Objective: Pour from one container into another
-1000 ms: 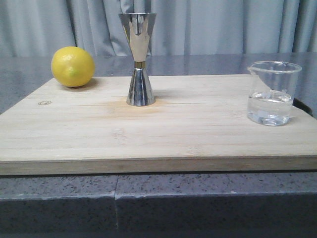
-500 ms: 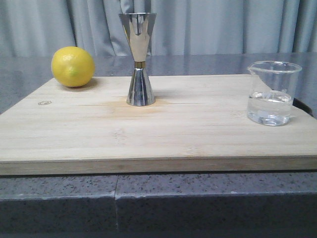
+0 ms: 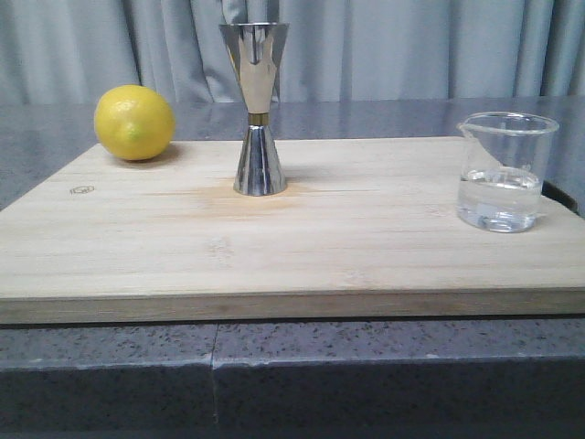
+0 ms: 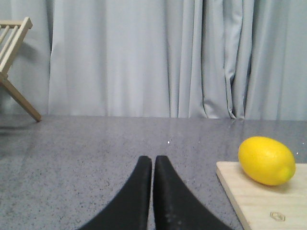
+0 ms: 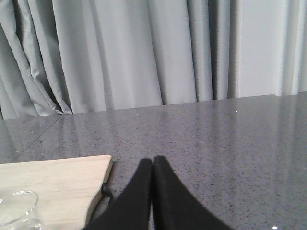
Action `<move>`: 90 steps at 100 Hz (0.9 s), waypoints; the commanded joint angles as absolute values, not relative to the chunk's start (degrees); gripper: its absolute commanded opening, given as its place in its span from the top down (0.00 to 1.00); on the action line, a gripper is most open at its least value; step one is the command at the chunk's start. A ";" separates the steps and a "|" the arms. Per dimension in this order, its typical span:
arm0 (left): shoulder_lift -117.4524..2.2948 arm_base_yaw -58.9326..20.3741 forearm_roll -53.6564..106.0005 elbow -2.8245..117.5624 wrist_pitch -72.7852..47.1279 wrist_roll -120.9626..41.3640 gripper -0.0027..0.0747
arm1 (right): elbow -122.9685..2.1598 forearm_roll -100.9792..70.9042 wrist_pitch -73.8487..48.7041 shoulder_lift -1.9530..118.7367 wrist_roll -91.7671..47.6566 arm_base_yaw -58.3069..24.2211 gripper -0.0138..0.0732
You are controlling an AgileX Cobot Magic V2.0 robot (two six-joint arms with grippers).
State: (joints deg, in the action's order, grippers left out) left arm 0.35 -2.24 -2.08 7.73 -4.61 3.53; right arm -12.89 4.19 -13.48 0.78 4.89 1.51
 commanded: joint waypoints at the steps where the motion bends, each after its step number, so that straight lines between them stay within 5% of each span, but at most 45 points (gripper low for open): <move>1: -2.39 -2.12 -2.10 14.04 -5.26 3.68 0.99 | -19.54 4.85 -16.49 4.72 2.66 1.36 0.91; 36: -15.87 -2.12 -2.10 26.39 -10.46 3.68 0.99 | -33.04 4.85 -22.41 18.77 -0.83 1.36 0.91; 90: -16.84 -2.12 -2.10 26.39 -8.00 3.68 0.99 | -33.19 4.47 -20.67 19.31 -0.72 1.36 0.91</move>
State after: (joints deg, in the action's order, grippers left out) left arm -15.94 -2.24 -2.08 24.35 -12.79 3.53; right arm -31.18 4.29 -25.34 18.21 0.00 1.51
